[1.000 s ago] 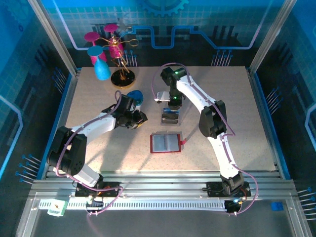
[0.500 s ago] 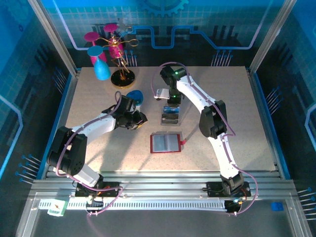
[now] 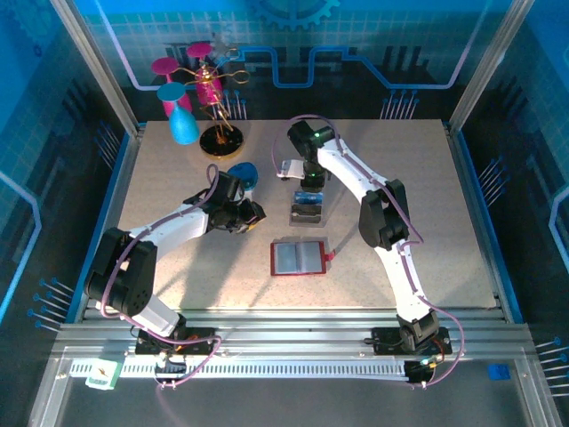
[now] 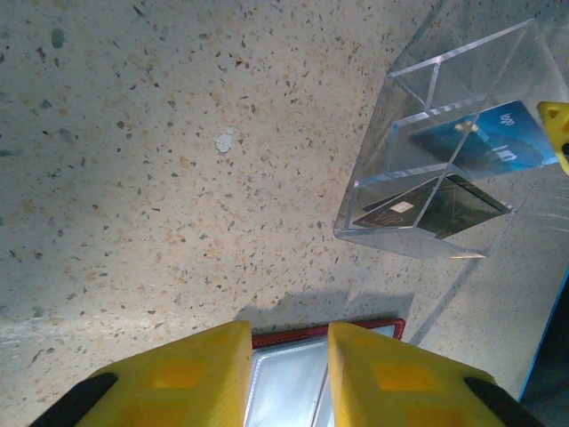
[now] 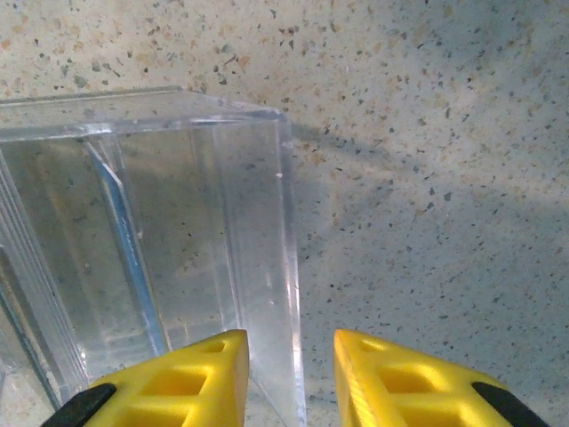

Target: Take the credit cards out of the card holder

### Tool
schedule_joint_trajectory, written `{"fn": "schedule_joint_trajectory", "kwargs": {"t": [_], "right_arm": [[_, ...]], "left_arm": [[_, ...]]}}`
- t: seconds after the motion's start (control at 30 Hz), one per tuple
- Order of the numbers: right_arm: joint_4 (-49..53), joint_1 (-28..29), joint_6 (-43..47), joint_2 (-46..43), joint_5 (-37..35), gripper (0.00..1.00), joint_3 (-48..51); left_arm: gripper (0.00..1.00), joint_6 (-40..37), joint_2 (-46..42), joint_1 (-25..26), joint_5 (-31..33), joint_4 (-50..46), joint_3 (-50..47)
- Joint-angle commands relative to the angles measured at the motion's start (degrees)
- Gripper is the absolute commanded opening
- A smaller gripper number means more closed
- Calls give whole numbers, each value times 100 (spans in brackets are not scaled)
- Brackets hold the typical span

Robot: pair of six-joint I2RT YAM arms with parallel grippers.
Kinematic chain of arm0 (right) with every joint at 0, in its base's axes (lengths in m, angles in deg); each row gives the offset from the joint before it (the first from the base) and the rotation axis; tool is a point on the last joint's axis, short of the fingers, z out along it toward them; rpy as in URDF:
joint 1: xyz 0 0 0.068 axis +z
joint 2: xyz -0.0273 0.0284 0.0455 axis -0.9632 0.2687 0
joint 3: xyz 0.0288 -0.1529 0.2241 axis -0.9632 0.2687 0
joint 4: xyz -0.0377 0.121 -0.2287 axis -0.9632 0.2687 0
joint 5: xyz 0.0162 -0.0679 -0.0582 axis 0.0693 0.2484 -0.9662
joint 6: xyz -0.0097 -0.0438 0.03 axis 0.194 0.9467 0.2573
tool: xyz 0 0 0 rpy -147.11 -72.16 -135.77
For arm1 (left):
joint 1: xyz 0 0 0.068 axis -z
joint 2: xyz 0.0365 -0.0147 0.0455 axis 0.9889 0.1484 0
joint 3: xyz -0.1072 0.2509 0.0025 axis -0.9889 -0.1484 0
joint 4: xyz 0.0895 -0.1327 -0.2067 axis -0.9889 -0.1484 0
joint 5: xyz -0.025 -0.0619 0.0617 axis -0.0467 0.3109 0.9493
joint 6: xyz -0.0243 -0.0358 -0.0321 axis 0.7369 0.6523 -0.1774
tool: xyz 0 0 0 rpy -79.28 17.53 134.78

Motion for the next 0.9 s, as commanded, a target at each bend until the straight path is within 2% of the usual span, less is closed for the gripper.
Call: {"fn": "schedule_joint_trajectory", "kwargs": {"t": [0.0,0.43,0.67,0.87], "right_arm": [[34,53,-32,-135,80,31,144],[44,56,-40,-351,320,31,271],[-202,47,-323,-908,344,32,647],[-496,108,-794,-1537,681,32,1376]], "left_arm": [[29,19,-36,-63,-119,53,-101],[30,58,-28,-63,-212,124,-121],[30,79,32,-59,-379,268,-145],[30,174,67,-45,-511,424,-287]]}}
